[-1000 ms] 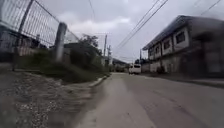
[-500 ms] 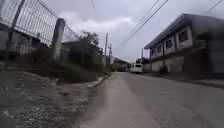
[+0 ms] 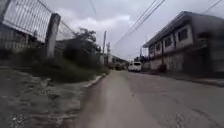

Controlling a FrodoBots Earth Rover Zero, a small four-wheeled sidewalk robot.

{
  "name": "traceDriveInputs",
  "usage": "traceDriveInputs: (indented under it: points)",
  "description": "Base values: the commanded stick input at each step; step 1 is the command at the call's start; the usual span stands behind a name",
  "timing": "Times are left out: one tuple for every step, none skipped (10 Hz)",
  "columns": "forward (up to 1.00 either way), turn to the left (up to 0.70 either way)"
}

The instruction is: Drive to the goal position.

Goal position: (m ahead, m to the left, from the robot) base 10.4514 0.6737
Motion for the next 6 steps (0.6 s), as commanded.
traceDriveInputs:
  points:
    - [0.7,-0.33]
    - [0.7,-0.33]
    - [0.7,-0.17]
    - [0.7,0.0]
    - [0.7,-0.06]
    - [0.7,-0.27]
